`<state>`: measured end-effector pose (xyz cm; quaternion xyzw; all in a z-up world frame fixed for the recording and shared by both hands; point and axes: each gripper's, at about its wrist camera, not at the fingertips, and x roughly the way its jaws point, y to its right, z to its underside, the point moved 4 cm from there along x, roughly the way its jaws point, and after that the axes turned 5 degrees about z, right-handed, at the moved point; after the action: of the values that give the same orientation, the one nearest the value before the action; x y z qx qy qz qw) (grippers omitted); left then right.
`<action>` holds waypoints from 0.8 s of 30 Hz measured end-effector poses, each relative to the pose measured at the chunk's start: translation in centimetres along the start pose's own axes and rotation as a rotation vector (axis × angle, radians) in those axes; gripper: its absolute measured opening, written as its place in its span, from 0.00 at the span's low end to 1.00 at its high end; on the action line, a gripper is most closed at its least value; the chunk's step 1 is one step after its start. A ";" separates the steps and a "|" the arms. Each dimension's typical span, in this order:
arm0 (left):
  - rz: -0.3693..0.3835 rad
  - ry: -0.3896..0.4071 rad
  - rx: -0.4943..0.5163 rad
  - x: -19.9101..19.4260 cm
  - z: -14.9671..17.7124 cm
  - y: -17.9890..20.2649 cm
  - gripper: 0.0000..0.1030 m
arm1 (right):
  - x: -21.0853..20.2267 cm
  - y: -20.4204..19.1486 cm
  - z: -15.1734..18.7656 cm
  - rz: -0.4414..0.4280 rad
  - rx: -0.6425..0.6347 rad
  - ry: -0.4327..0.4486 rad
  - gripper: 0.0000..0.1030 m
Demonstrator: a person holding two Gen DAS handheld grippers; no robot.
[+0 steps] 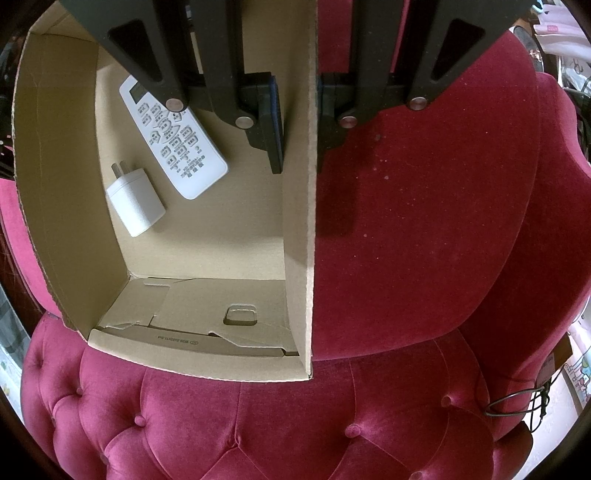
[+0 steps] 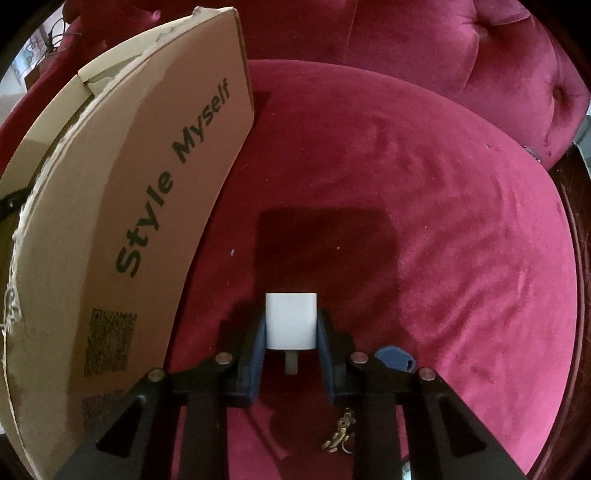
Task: Organize rigid objects
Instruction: 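Grasp the small white adapter with the right gripper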
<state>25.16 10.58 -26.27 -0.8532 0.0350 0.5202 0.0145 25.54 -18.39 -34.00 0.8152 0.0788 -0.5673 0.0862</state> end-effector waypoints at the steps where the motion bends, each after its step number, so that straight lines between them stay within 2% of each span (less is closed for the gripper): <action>1: 0.000 0.000 0.001 0.0 0.0 0.0 0.14 | 0.0 0.0 0.0 0.001 0.003 -0.002 0.26; 24: -0.003 0.000 0.001 -0.1 0.0 0.0 0.14 | -4.6 0.1 -2.0 0.060 0.066 0.031 0.26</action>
<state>25.13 10.54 -26.22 -0.8532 0.0341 0.5202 0.0156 25.78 -18.20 -29.02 0.8283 0.0366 -0.5541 0.0751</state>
